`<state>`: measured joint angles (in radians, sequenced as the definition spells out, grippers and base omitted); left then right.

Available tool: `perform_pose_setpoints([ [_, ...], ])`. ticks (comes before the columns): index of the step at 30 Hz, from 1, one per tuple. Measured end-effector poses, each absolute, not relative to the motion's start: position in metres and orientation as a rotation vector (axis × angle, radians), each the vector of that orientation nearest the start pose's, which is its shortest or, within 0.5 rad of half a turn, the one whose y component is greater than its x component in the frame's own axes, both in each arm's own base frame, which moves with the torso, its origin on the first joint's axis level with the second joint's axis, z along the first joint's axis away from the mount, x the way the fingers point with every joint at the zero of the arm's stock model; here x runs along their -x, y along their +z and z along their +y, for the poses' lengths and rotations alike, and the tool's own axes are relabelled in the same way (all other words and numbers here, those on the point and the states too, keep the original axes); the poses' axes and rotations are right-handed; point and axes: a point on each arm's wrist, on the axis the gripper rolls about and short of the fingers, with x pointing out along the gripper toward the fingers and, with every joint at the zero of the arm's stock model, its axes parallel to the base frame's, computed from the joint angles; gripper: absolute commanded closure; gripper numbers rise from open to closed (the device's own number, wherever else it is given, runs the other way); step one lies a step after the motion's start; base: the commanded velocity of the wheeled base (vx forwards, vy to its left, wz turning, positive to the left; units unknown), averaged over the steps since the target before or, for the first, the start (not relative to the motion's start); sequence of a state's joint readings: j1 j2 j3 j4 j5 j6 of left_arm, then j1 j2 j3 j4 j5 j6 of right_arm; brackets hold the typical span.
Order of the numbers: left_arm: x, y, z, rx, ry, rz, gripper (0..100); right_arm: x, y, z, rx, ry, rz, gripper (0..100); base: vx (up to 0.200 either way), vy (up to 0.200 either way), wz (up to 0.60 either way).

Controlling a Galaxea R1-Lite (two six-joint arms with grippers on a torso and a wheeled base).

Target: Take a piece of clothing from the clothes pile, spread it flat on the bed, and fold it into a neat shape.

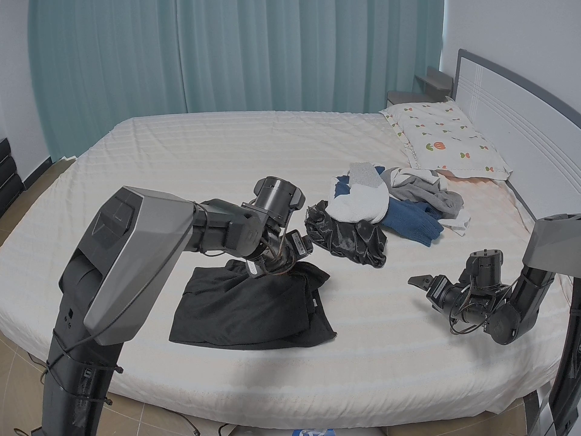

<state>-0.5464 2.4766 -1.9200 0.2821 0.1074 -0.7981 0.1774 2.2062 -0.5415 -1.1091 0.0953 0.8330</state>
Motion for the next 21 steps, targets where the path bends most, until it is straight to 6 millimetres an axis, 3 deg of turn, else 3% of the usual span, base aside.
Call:
perform_pose_setpoints([
  [7, -0.410, 0.074, -0.225, 0.493, -0.040, 0.995, 0, -0.318, 0.006, 0.059, -0.782, 0.017, 0.637, 0, 0.000, 0.000, 0.00],
  [13, -0.396, 0.061, -0.191, 0.558, -0.026, 1.026, 0, -0.317, 0.005, 0.061, -0.780, 0.020, 0.640, 0, -0.200, 0.000, 0.00],
  [21, -0.376, 0.047, -0.138, 0.755, -0.028, 1.053, 0, -0.316, 0.005, 0.064, -0.776, 0.027, 0.648, 0, 0.000, 0.000, 0.00],
])
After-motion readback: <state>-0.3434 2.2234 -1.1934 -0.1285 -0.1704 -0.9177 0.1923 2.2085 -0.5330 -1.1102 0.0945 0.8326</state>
